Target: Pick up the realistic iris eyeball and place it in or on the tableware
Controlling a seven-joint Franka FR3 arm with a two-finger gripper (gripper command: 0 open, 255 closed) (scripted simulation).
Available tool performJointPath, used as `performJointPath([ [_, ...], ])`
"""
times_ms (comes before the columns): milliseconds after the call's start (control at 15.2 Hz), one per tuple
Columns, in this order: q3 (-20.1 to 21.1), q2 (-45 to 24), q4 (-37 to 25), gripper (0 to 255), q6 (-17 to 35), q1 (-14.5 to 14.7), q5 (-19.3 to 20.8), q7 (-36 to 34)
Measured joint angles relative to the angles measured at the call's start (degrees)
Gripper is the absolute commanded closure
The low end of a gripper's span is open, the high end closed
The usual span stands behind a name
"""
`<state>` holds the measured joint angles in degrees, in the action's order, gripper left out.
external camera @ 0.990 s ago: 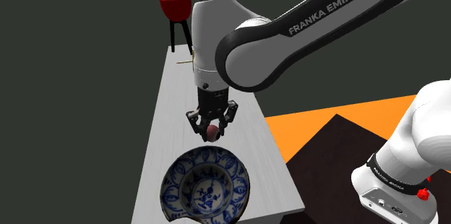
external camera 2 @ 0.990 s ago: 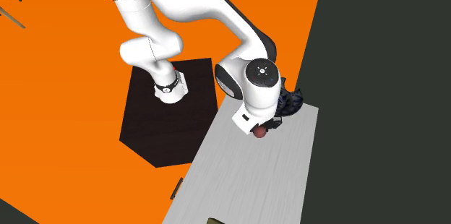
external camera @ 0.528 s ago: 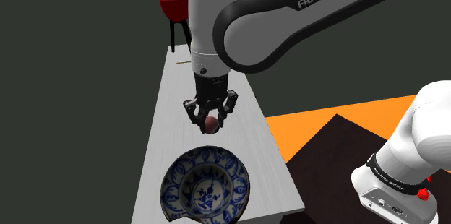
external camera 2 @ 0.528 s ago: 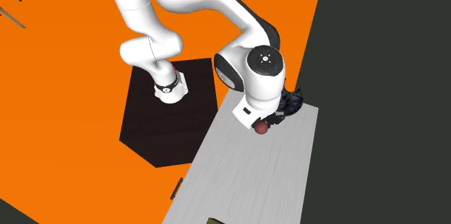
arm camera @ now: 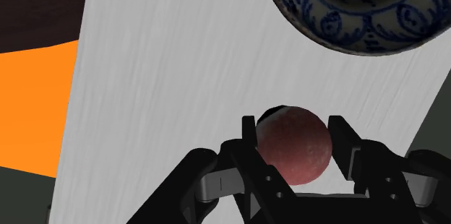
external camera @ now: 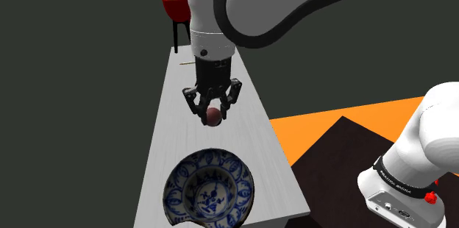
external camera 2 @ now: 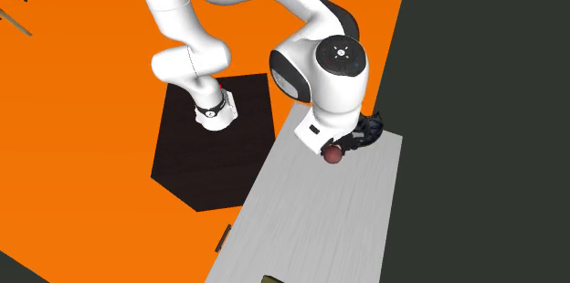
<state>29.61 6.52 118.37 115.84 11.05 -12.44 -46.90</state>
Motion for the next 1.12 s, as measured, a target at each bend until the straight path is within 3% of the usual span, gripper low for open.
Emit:
performJointPath([
  [660, -0.6, 1.3, -6.2, 255, -7.4, -0.3, 0.0, -0.6],
  [1122, 4.0, 3.0, -6.1, 255, -7.4, 3.2, -1.0, -8.3],
])
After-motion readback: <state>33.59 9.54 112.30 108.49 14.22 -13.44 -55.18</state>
